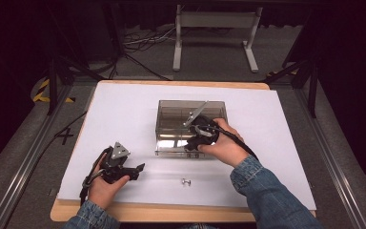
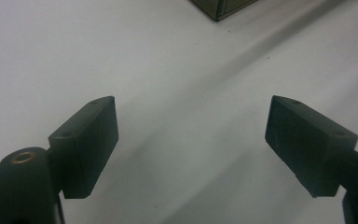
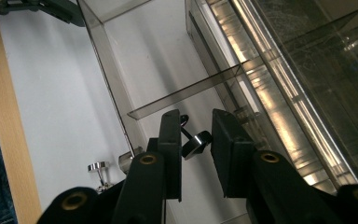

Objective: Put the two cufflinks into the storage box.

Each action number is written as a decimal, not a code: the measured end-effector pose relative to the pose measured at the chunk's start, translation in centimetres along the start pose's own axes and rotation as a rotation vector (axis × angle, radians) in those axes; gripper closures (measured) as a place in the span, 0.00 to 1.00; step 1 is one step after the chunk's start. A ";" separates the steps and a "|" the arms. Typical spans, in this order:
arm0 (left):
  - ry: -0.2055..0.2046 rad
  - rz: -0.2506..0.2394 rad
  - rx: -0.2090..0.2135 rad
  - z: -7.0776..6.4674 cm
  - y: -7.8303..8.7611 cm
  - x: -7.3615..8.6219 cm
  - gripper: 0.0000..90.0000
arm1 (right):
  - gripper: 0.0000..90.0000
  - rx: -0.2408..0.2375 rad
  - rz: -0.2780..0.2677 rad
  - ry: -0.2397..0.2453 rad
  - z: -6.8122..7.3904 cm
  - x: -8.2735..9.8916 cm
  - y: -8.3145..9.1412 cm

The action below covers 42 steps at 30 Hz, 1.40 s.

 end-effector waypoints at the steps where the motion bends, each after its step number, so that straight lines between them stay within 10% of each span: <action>1: 0.001 0.001 0.000 0.0 0.0 0.0 0.20 | 0.80 0.000 0.000 0.003 0.0 0.0 0.0; 21: 0.007 0.004 -0.008 0.2 0.2 0.3 0.20 | 0.76 0.001 -0.099 0.027 0.7 -0.7 3.5; 42: 0.006 -0.005 -0.009 0.1 0.2 0.2 0.20 | 0.74 -0.102 -0.162 0.134 3.9 0.4 6.9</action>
Point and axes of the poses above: each handheld gripper's, and its own axes: y roughly backward along the jaws, x roughly out of its underside, z roughly to its left, the point moved 9 cm from there along -y, roughly forward along the jaws, and after that the axes turned 9 degrees about -z, right-handed, at the moved point
